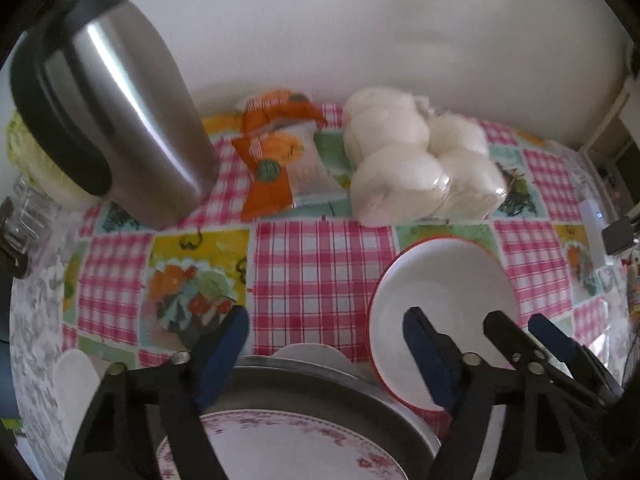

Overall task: Organize plates and bowls
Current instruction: 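Close both tools together on the rim of the red-rimmed white bowl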

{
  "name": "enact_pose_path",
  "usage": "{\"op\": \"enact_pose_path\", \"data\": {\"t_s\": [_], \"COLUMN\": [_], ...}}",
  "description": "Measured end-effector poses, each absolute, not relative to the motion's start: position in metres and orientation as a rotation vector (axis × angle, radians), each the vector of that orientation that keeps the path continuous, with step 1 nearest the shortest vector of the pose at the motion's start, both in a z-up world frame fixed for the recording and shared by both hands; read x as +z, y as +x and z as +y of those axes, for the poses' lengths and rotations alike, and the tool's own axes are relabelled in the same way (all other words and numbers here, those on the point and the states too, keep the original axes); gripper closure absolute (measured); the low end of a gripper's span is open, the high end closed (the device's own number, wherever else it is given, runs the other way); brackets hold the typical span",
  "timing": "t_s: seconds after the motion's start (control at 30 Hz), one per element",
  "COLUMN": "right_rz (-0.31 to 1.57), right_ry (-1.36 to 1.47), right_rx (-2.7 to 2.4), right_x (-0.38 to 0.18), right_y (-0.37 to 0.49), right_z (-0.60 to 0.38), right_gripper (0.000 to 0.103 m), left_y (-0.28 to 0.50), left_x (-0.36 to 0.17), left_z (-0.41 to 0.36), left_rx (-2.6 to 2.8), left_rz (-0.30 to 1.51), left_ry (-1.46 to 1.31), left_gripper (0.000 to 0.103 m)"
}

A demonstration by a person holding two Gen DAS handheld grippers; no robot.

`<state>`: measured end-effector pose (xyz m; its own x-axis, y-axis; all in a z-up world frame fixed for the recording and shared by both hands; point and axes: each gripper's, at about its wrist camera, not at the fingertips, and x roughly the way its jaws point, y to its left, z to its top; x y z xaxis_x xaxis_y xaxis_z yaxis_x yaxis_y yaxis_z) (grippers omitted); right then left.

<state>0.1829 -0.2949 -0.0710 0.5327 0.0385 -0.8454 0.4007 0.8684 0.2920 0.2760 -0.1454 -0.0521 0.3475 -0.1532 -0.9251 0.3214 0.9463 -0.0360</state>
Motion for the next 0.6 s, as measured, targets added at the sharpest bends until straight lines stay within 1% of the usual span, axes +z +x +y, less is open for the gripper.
{"op": "enact_pose_path", "data": {"t_s": [0.03, 0.07, 0.1, 0.13, 0.17, 0.2, 0.23, 0.3, 0.33, 0.4, 0.47, 0.53, 0.6], "right_rz": [0.995, 0.996, 0.997, 0.998, 1.002, 1.006, 1.011, 1.020, 1.024, 1.033, 1.041, 1.042, 1.042], "right_ry": [0.494, 0.492, 0.490, 0.490, 0.495, 0.501, 0.507, 0.511, 0.512, 0.528, 0.537, 0.521, 0.518], "right_rx": [-0.218, -0.215, -0.212, -0.205, -0.197, -0.191, -0.188, -0.186, -0.184, -0.173, -0.160, -0.166, -0.167], "right_x": [-0.072, -0.073, -0.074, -0.076, -0.078, -0.080, -0.083, -0.087, -0.089, -0.092, -0.095, -0.096, -0.097], "right_y": [0.184, 0.185, 0.186, 0.187, 0.189, 0.190, 0.192, 0.193, 0.194, 0.195, 0.197, 0.198, 0.199], "right_z": [-0.294, -0.292, -0.291, -0.290, -0.289, -0.288, -0.287, -0.286, -0.285, -0.284, -0.283, -0.280, -0.280], "right_gripper": [0.037, 0.040, 0.045, 0.052, 0.055, 0.061, 0.067, 0.073, 0.076, 0.077, 0.079, 0.079, 0.079], "left_y": [0.277, 0.278, 0.279, 0.279, 0.280, 0.281, 0.282, 0.283, 0.284, 0.284, 0.283, 0.282, 0.281], "left_x": [-0.057, -0.061, -0.065, -0.068, -0.072, -0.074, -0.077, -0.083, -0.085, -0.089, -0.091, -0.092, -0.092], "left_z": [-0.148, -0.149, -0.150, -0.151, -0.152, -0.153, -0.154, -0.155, -0.156, -0.159, -0.165, -0.170, -0.174], "left_rx": [-0.314, -0.317, -0.320, -0.324, -0.330, -0.333, -0.335, -0.343, -0.349, -0.359, -0.372, -0.383, -0.381], "left_rz": [1.189, 1.197, 1.204, 1.213, 1.227, 1.236, 1.246, 1.266, 1.273, 1.282, 1.279, 1.280, 1.267], "left_ry": [0.166, 0.166, 0.163, 0.157, 0.146, 0.137, 0.127, 0.103, 0.093, 0.087, 0.097, 0.109, 0.123], "left_gripper": [0.031, 0.035, 0.036, 0.041, 0.048, 0.052, 0.058, 0.066, 0.074, 0.079, 0.091, 0.095, 0.095]}}
